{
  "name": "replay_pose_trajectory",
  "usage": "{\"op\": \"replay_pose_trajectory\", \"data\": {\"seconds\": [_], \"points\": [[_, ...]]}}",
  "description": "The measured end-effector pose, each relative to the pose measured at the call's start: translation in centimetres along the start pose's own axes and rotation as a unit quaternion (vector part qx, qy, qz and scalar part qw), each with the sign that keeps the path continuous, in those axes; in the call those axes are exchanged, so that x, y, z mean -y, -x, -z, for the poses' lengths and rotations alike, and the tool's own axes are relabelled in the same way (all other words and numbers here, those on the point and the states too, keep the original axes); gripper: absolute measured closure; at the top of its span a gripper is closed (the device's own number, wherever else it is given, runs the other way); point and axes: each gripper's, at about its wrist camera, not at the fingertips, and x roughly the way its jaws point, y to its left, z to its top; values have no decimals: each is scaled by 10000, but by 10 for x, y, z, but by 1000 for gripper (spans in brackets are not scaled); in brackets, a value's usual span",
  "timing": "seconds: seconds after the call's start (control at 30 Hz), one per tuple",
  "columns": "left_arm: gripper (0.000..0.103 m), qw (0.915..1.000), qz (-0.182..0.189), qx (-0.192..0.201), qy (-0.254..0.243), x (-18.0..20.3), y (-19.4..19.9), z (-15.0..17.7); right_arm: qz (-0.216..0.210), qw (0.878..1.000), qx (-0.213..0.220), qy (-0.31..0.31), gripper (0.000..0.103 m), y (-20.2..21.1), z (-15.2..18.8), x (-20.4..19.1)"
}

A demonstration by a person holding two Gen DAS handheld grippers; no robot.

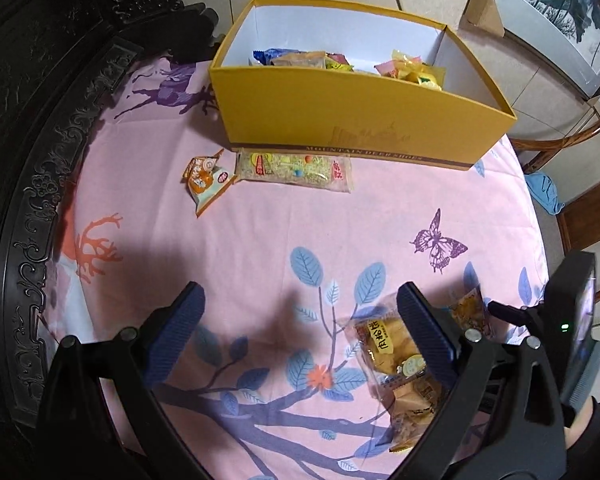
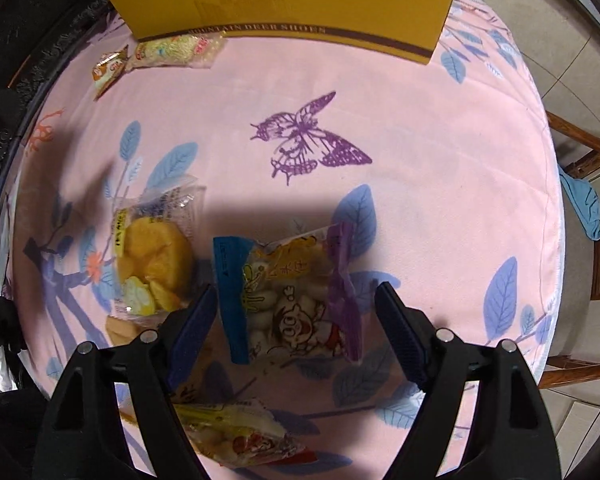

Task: Organize snacks
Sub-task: 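Grasp the white-ball candy bag with right gripper while left gripper grasps the round cake bag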

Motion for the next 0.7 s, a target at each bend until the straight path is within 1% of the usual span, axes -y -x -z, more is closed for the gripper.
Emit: {"op": "replay_pose_trajectory", "data": {"seconds": [0.07,0.13,0.2,0.23,0.27,0.37,0.43,0.47,0.5,0.53,0.57,0.6,0.7], "points": [[5,10000,10,7,-1,1,1,0,78,9999,63,73,20,-2,1,-3],[5,10000,16,4,0,1,1,0,122,9998,94,114,17,-3,2,-5],[5,10000,23,-10,-1,2,1,0,133,9997,141,139,9,-6,4,-7],[5,10000,25,-18,-4,2,1,0,176,9996,157,162,8,-8,6,-8],[5,10000,29,-30,-9,2,1,1,235,9994,133,195,3,-11,6,-11],[5,10000,20,-54,-20,3,1,2,335,9990,250,123,1,-11,10,-13],[5,10000,7,-78,0,2,0,4,432,9981,429,75,8,-8,12,-12],[5,10000,4,-93,16,1,-1,4,440,9976,537,57,20,-4,13,-10],[5,9999,5,-107,30,0,-2,5,427,9972,619,14,37,0,14,-6],[5,9999,7,-140,58,-1,-3,6,384,9971,657,-53,48,5,15,1],[5,9998,19,-184,84,-1,-5,7,192,9977,625,-194,54,7,15,9],[5,9997,27,-240,103,-1,-8,8,114,9977,607,-292,56,9,15,14],[5,9990,7,-436,69,5,-19,14,29,9971,574,-502,56,16,21,30]]}}
